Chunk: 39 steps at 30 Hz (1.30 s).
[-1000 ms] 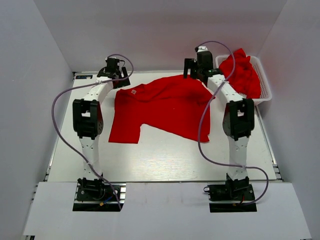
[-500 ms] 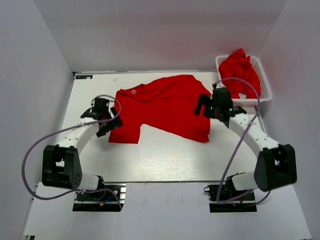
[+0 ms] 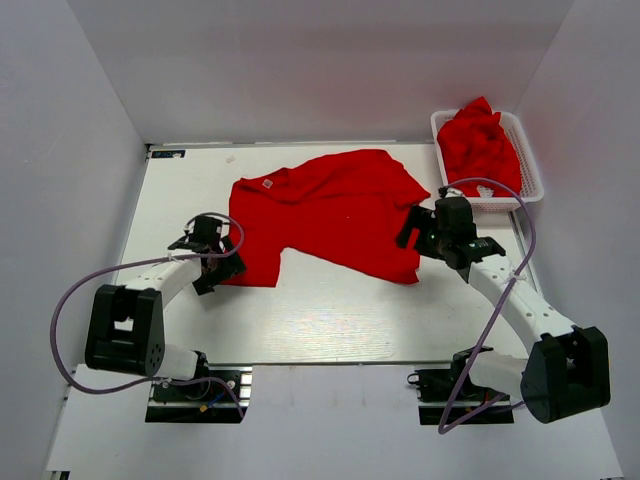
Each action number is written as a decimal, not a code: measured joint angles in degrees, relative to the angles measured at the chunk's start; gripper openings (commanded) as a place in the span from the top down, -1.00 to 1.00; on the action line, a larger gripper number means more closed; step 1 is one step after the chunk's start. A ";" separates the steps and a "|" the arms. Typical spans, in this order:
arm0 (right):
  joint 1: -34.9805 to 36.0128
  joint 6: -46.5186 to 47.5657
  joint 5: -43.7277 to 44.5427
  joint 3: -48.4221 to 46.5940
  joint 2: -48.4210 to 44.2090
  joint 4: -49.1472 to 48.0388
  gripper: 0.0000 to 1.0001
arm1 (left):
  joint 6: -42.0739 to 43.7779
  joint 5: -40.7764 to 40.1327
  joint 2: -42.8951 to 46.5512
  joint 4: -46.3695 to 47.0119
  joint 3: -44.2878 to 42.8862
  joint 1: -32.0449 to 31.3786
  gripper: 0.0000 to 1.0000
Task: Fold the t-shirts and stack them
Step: Flatten out the tshirt
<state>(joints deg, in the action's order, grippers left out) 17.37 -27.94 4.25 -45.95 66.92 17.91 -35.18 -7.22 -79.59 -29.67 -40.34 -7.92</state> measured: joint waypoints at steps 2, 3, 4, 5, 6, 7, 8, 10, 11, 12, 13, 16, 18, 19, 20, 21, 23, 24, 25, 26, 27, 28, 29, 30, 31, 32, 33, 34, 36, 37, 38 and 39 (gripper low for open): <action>-0.04 -0.17 0.02 0.11 0.00 0.09 -0.81 | -0.02 -0.46 -1.27 1.29 -0.11 0.00 -0.81; -0.04 -0.22 0.00 0.11 -0.02 0.09 -0.81 | 0.00 -0.70 -1.46 2.03 -0.13 0.04 -0.76; -0.04 -0.24 -0.02 0.13 -0.09 0.09 -0.81 | -0.02 -0.90 -1.64 2.73 -0.13 0.17 -0.73; -0.04 -0.26 -0.09 0.13 -0.13 0.09 -0.81 | 0.00 -1.05 -1.81 3.52 -0.11 0.35 -0.70; -0.04 -0.35 -0.13 0.20 -0.22 0.07 -0.81 | 0.00 -1.16 -2.01 4.28 -0.11 0.55 -0.53; -0.04 -0.44 -0.11 0.46 -0.42 -0.04 -0.81 | -0.11 -1.18 -2.19 4.96 -0.09 0.76 -0.43; -0.04 -0.52 -0.11 0.81 -0.63 0.00 -0.81 | -0.07 -1.22 -2.47 5.84 0.00 0.96 -0.29; -0.07 -0.79 -0.13 1.36 -0.81 0.20 -0.81 | -0.17 -0.90 -2.58 8.24 0.63 1.18 0.12; -0.07 -0.94 -0.15 1.55 -0.81 0.26 -0.81 | -0.09 -0.57 -2.67 9.29 1.05 1.36 0.34; -0.07 -1.09 -0.13 1.70 -0.81 0.52 -0.81 | -0.02 0.24 -2.64 10.73 1.66 1.51 0.85; -0.07 -1.25 -0.07 1.81 -0.83 0.83 -0.81 | -0.11 0.98 -2.62 12.22 2.29 1.62 1.00; -0.09 -1.55 0.09 2.05 -0.85 2.08 -0.81 | 0.79 4.50 -1.68 16.52 4.57 1.70 1.00; -0.09 -1.73 0.09 2.80 -0.92 2.23 -0.81 | 1.14 6.86 -0.83 17.94 5.86 1.70 1.00; -0.09 -1.81 0.09 3.28 -0.94 2.40 -0.81 | 1.49 7.85 -0.35 18.34 6.40 1.70 1.00; -0.09 -1.97 0.11 3.91 -0.92 2.60 -0.81 | 1.75 8.72 0.37 18.45 6.97 1.70 1.00; -0.09 -2.14 0.13 4.66 -0.92 2.73 -0.81 | 2.19 9.64 1.40 18.29 7.76 1.70 1.00; -0.09 -2.56 0.13 5.90 -0.70 3.30 -0.77 | 2.78 10.58 3.26 17.84 8.76 1.70 1.00; -0.09 -2.82 0.11 6.56 -0.42 3.17 -0.75 | 3.02 11.04 4.52 17.42 9.07 1.70 1.00; -0.09 -3.15 0.09 7.21 -0.02 3.15 -0.75 | 3.23 11.32 5.81 17.11 9.14 1.70 1.00; -0.07 -3.41 0.09 7.76 0.50 3.10 -0.72 | 3.39 11.56 7.28 17.07 9.14 1.70 1.00; -0.04 -3.58 0.09 8.26 1.18 2.93 -0.72 | 3.50 11.78 8.68 17.20 9.14 1.70 1.00; -0.04 -3.82 0.09 8.48 1.95 2.91 -0.69 | 3.69 11.98 10.23 17.29 9.16 1.70 1.00; -0.04 -3.96 0.09 8.66 2.80 2.67 -0.69 | 3.72 12.17 11.52 17.46 9.20 1.70 1.00; -0.04 -4.24 0.04 8.74 3.87 2.16 -0.69 | 3.85 12.31 12.66 17.66 9.22 1.70 1.00; -0.04 -4.42 0.04 8.83 4.87 1.49 -0.67 | 3.89 12.39 13.31 17.73 9.22 1.70 1.00; -0.04 -4.57 0.02 8.94 5.88 0.63 -0.67 | 3.91 12.44 13.81 17.75 9.22 1.70 1.00; -0.04 -4.72 0.00 9.03 6.97 -0.15 -0.67 | 3.93 12.46 13.99 17.73 9.25 1.70 1.00; -0.02 -4.85 0.02 9.03 8.11 -0.81 -0.60 | 3.93 12.46 14.05 17.73 9.29 1.70 1.00; 0.00 -5.16 0.15 9.07 10.47 -2.40 -0.55 | 4.07 12.66 14.12 17.68 9.62 1.70 1.00; 0.00 -5.40 0.33 8.98 11.06 -3.06 -0.44 | 4.11 12.76 14.14 17.64 9.77 1.70 1.00; 0.02 -5.64 0.46 9.03 11.32 -4.26 -0.36 | 4.11 12.90 14.14 17.62 9.88 1.70 1.00; 0.02 -5.90 0.42 9.03 11.78 -5.01 -0.29 | 4.13 13.05 14.14 17.57 9.88 1.70 1.00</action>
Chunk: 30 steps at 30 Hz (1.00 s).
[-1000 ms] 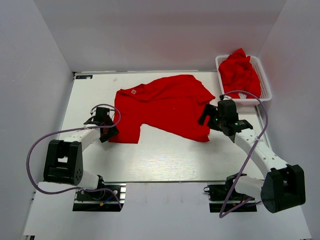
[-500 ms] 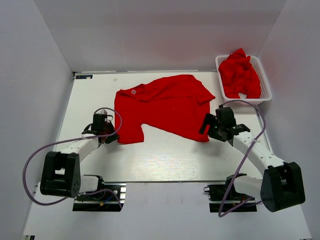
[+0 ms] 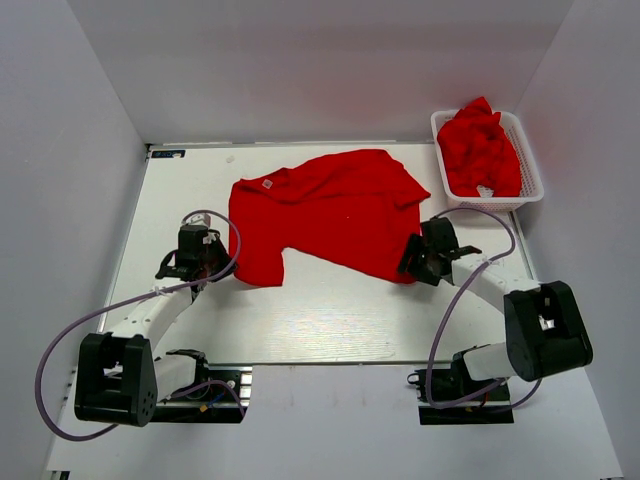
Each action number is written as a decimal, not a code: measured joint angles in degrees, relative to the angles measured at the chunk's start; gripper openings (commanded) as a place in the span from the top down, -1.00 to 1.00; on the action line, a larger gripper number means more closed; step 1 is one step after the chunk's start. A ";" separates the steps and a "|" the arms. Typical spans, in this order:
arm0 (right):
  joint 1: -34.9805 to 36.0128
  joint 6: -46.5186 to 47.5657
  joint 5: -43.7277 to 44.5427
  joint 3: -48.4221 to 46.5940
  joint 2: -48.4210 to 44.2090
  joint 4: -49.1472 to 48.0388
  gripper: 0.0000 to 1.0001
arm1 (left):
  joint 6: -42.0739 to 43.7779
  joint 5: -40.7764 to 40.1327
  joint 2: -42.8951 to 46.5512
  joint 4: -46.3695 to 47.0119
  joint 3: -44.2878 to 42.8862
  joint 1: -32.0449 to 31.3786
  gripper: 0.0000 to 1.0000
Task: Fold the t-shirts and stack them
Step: Flatten out the tshirt
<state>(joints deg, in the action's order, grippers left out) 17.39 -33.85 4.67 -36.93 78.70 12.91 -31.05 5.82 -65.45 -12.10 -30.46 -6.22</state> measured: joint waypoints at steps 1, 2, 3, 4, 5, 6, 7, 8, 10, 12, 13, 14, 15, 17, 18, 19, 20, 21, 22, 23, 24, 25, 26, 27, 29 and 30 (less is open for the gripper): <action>0.00 -0.17 0.00 -0.02 0.39 -0.66 -0.13 | 0.00 0.07 0.00 0.04 0.00 0.00 1.00; 0.00 -0.33 -0.26 0.02 0.68 -1.44 -0.02 | 0.00 0.22 0.07 0.04 0.00 0.00 1.00; 0.00 -0.42 -0.50 0.04 0.96 -1.68 0.10 | 0.00 0.28 0.11 -0.04 0.00 0.00 1.00; 0.00 -0.61 -0.66 0.28 1.07 -2.14 0.35 | 0.00 0.37 0.26 -0.24 0.00 0.00 1.00; 0.00 -0.61 -0.87 0.70 1.07 -2.67 0.49 | 0.00 0.46 0.39 -0.46 -0.02 0.00 1.00; 0.00 -0.74 -1.14 1.20 0.96 -3.04 0.60 | 0.00 0.57 0.66 -0.74 -0.02 0.00 1.00; 0.00 -0.87 -1.44 1.64 0.81 -3.39 0.71 | 0.02 0.66 0.90 -0.94 -0.02 0.00 1.00; 0.00 -0.94 -1.55 1.90 0.59 -3.80 1.00 | 0.02 0.70 1.29 -1.16 -0.04 0.00 1.00; 0.04 -1.01 -1.73 2.67 -0.57 -4.04 1.00 | 0.02 0.72 2.19 -1.51 -0.22 0.00 1.00; 0.04 -0.90 -1.62 3.02 -2.34 -3.85 1.00 | 0.17 0.94 3.32 -1.66 -0.76 0.00 1.00; 0.04 -0.72 -1.40 3.02 -3.65 -3.76 1.00 | 0.20 1.07 3.98 -1.66 -1.09 0.00 1.00; 0.04 -0.39 -1.16 2.95 -5.14 -3.82 1.00 | 0.22 1.16 4.72 -1.64 -1.49 0.00 1.00; 0.04 -0.02 -0.87 2.82 -6.82 -3.87 1.00 | 0.22 1.29 5.51 -1.64 -1.99 0.00 1.00; 0.04 1.22 -0.48 1.55 -9.35 -3.48 1.00 | 0.17 1.49 7.13 -1.57 -3.23 0.00 1.00; 0.04 1.92 -0.33 0.35 -10.23 -3.26 1.00 | 0.17 1.57 7.89 -1.42 -4.15 0.00 1.00; 0.04 2.78 -0.24 -1.18 -10.95 -2.91 1.00 | 0.17 1.68 8.39 -1.36 -5.27 0.00 1.00; 0.04 3.56 -0.13 -2.95 -11.58 -2.54 1.00 | 0.17 1.73 8.87 -1.31 -6.73 0.00 1.00; 0.04 4.63 -0.11 -4.98 -12.20 -2.08 1.00 | 0.20 1.68 9.22 -1.53 -8.68 0.00 1.00; 0.04 5.60 -0.11 -6.93 -12.83 -1.70 1.00 | 0.24 1.55 9.55 -1.49 -10.64 0.00 1.00; 0.02 6.38 -0.11 -9.01 -13.51 -1.42 1.00 | 0.28 1.01 9.88 -1.53 -13.09 -0.02 1.00; 0.02 7.41 -0.11 -11.17 -14.27 -0.87 1.00 | 0.42 0.44 10.25 -1.86 -15.74 -0.02 1.00; 0.02 8.46 -0.15 -14.01 -14.99 -0.15 1.00 | 0.72 -0.42 10.62 -1.99 -18.64 -0.07 1.00; 0.02 9.20 -0.17 -16.28 -15.54 0.13 1.00 | 1.07 -1.42 11.02 -2.05 -21.46 -0.07 1.00; 0.02 10.10 -0.31 -18.60 -16.20 0.42 1.00 | 1.36 -2.45 11.43 -2.23 -24.00 -0.09 1.00; 0.04 11.67 -0.46 -23.52 -17.20 1.20 1.00 | 2.32 -5.05 11.91 -3.23 -30.32 -0.13 1.00; 0.02 12.26 -0.57 -25.66 -17.57 1.51 1.00 | 2.78 -6.38 11.98 -3.56 -33.24 -0.13 1.00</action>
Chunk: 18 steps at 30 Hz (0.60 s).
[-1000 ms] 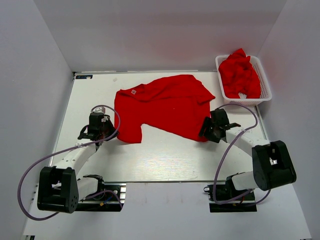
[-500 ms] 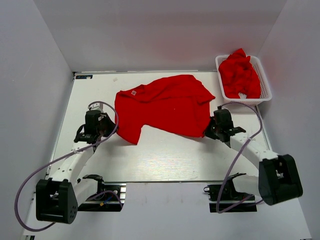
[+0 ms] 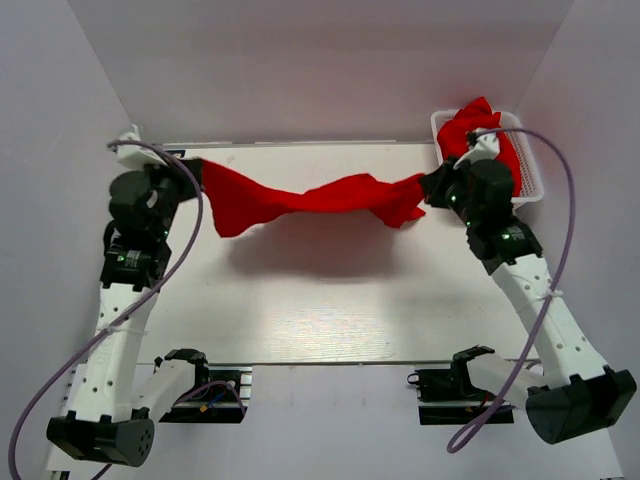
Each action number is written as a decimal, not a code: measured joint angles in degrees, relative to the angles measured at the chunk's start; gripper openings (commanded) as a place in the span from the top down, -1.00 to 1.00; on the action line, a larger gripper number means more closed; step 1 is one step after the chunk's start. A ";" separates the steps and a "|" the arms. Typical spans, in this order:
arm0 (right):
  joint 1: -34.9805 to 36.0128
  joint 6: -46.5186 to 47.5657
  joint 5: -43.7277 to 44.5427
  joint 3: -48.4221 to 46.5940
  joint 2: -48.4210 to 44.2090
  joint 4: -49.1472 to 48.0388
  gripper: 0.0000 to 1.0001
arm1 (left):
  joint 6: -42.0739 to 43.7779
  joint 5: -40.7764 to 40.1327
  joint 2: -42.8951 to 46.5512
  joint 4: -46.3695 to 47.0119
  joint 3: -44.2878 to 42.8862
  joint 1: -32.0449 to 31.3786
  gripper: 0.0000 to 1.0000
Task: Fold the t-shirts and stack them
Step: Flatten out the tshirt
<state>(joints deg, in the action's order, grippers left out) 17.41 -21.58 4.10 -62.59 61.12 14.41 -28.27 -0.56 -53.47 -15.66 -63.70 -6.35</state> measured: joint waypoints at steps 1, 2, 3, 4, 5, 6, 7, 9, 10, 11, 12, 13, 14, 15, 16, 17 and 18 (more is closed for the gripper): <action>0.00 0.76 -0.02 -2.32 -0.37 0.42 1.00 | 0.55 -1.31 0.15 0.00 -2.60 -0.02 1.00; 0.00 1.49 -0.02 -3.87 -0.63 0.66 1.00 | 1.18 -2.82 0.44 -0.07 -5.16 -0.02 1.00; 0.00 2.32 0.00 -6.45 -1.31 0.87 1.00 | 1.92 -4.17 0.68 -0.66 -7.74 -0.02 1.00; 0.00 2.97 -0.02 -7.96 -1.90 1.14 1.00 | 2.80 -5.29 0.87 -0.68 -9.99 -0.02 1.00; 0.00 3.72 0.00 -9.42 -2.47 1.62 1.00 | 3.63 -6.16 1.09 -0.66 -11.78 -0.02 1.00; 0.00 4.33 -0.02 -10.97 -3.08 2.16 1.00 | 4.57 -6.97 1.46 -0.59 -13.46 -0.02 1.00; 0.00 5.14 -0.02 -12.31 -3.74 2.47 1.00 | 5.40 -7.63 1.77 -0.57 -14.71 -0.02 1.00; 0.00 6.84 -0.13 -15.39 -4.92 3.56 1.00 | 7.28 -8.68 2.56 -0.81 -16.96 -0.02 1.00; -0.04 7.50 -0.39 -16.87 -5.40 4.11 1.00 | 8.20 -9.09 2.75 -1.03 -18.16 -0.04 1.00; -0.04 8.39 -0.74 -18.67 -5.84 5.11 1.00 | 9.27 -9.42 2.93 -1.25 -19.52 -0.07 1.00; -0.04 9.18 -1.27 -20.63 -6.14 6.03 1.00 | 10.25 -9.64 2.93 -1.44 -20.94 -0.22 1.00; -0.17 9.99 -1.79 -22.47 -6.58 6.64 1.00 | 11.19 -9.75 2.93 -1.60 -22.51 -0.31 1.00; -0.20 10.78 -2.47 -23.98 -7.08 7.23 1.00 | 12.22 -9.79 2.95 -1.77 -24.06 -0.44 1.00; -0.17 11.65 -3.43 -25.44 -7.82 7.80 1.00 | 13.22 -9.79 3.02 -1.84 -25.44 -0.55 1.00; -0.15 12.24 -4.22 -26.43 -8.59 8.28 1.00 | 14.12 -9.81 3.34 -1.73 -26.58 -0.55 1.00; -0.11 13.03 -5.14 -27.28 -9.38 8.72 1.00 | 14.99 -9.79 3.80 -1.60 -27.50 -0.57 1.00; -0.04 13.64 -6.03 -28.06 -10.25 9.14 1.00 | 15.82 -9.73 4.26 -1.49 -28.24 -0.57 1.00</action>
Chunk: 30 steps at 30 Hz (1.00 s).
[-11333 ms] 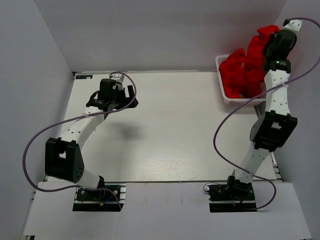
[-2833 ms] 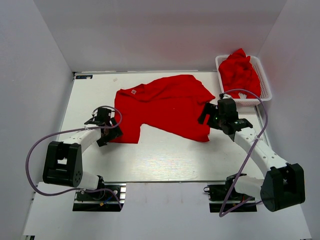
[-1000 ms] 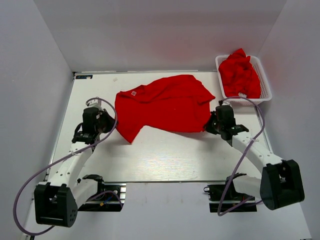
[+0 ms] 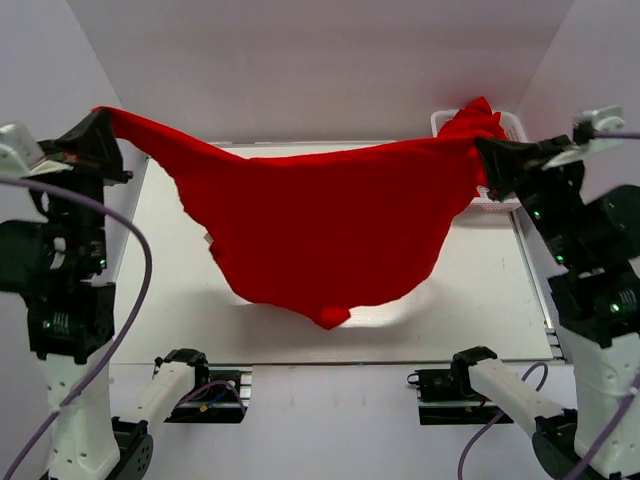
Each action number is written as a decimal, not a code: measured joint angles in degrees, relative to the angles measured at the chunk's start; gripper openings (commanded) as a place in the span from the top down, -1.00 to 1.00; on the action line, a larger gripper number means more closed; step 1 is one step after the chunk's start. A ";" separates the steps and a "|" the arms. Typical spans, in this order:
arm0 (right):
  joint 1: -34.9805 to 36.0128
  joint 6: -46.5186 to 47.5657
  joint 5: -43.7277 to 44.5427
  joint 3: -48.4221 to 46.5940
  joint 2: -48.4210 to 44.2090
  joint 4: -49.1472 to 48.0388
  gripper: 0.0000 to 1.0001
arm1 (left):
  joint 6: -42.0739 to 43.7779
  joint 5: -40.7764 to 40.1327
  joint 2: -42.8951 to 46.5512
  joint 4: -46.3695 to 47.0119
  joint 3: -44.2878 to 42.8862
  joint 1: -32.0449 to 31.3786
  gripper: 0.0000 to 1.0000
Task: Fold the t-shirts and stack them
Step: Flatten out the tshirt
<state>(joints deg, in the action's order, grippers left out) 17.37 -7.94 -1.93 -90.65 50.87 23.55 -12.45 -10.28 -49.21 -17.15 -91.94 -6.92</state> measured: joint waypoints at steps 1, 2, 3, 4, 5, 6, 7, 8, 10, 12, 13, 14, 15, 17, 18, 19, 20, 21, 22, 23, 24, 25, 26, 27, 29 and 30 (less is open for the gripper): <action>0.00 0.66 -0.85 -0.66 -0.81 0.50 1.00 | 0.74 0.02 0.44 -0.07 -0.81 0.00 1.00; 0.00 1.14 -1.57 -1.29 -1.51 1.05 1.00 | 1.60 0.13 0.85 -0.20 -2.03 0.00 1.00; 0.00 1.66 -2.62 -2.40 -2.43 1.79 1.00 | 2.34 0.24 1.16 -0.24 -3.28 0.00 1.00; 0.02 2.10 -3.48 -3.17 -3.08 2.10 1.00 | 3.02 0.37 1.53 -0.24 -4.66 0.00 1.00; 0.02 2.43 -4.35 -3.89 -3.76 2.29 1.00 | 3.63 0.52 1.86 -0.26 -5.97 -0.02 1.00; 0.02 2.69 -5.49 -4.83 -4.52 2.51 1.00 | 4.24 0.76 2.16 -0.28 -7.30 -0.02 1.00; 0.00 2.84 -6.34 -5.40 -5.20 2.51 1.00 | 4.76 1.11 2.40 -0.22 -8.63 -0.02 1.00; 0.00 3.08 -7.41 -6.16 -6.03 2.54 1.00 | 5.27 1.60 2.64 -0.13 -10.03 -0.02 1.00; 0.00 3.32 -8.57 -7.15 -6.88 2.56 1.00 | 6.36 2.56 2.86 -0.52 -13.25 -0.02 1.00; 0.00 3.56 -9.68 -8.35 -7.76 2.75 1.00 | 7.34 3.82 2.38 -0.98 -17.59 -0.02 1.00; 0.00 3.58 -10.03 -8.70 -8.09 2.80 1.00 | 7.69 4.35 2.03 -1.05 -19.65 -0.02 1.00; 0.00 3.58 -10.29 -8.98 -8.55 2.89 1.00 | 8.17 4.96 1.64 -1.05 -21.84 -0.02 1.00; 0.00 3.58 -10.45 -9.09 -8.96 2.89 1.00 | 8.50 5.38 1.40 -1.11 -23.58 -0.02 1.00; 0.00 3.56 -10.56 -9.51 -9.64 3.02 1.00 | 9.05 6.60 0.83 -1.01 -26.93 -0.02 1.00; 0.00 3.56 -10.60 -9.86 -9.86 3.06 1.00 | 9.18 7.02 0.55 -1.01 -28.30 -0.02 1.00; 0.00 3.52 -10.56 -10.16 -10.05 3.04 1.00 | 9.38 7.65 -0.02 -0.98 -30.01 -0.02 1.00; 0.00 3.50 -10.45 -10.40 -10.21 2.95 1.00 | 9.51 8.24 -0.57 -0.66 -31.21 -0.02 1.00; 0.00 3.48 -10.19 -10.51 -10.32 2.82 1.00 | 9.62 8.70 -0.92 -0.37 -31.82 -0.02 1.00; 0.00 3.37 -9.90 -10.43 -10.43 2.51 1.00 | 9.68 9.18 -1.27 -0.13 -32.22 -0.02 1.00; 0.00 3.26 -9.49 -10.27 -10.45 2.19 1.00 | 9.73 9.46 -1.62 0.04 -32.28 -0.02 1.00; 0.00 3.08 -8.81 -9.64 -10.45 1.51 1.00 | 9.81 9.75 -2.10 0.48 -32.11 -0.02 1.00; 0.00 2.86 -8.28 -8.92 -10.45 0.98 1.00 | 9.81 9.94 -2.54 0.83 -31.78 -0.02 1.00; 0.02 2.49 -7.37 -7.65 -10.45 0.22 1.00 | 9.81 10.12 -3.17 1.29 -31.12 -0.02 1.00; 0.00 2.27 -6.47 -6.27 -10.43 -0.31 1.00 | 9.81 10.21 -3.76 1.62 -30.27 -0.02 1.00; 0.04 1.60 -4.26 -2.58 -9.86 -1.88 1.00 | 9.81 10.01 -5.46 2.69 -27.61 -0.07 1.00; 0.02 1.09 -3.08 -0.74 -9.31 -2.78 1.00 | 9.84 9.66 -6.40 3.41 -25.55 -0.22 1.00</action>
<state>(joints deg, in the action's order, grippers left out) 17.39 -6.85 -5.02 -91.39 41.56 20.78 -2.61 -0.62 -55.61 -13.74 -117.49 -7.14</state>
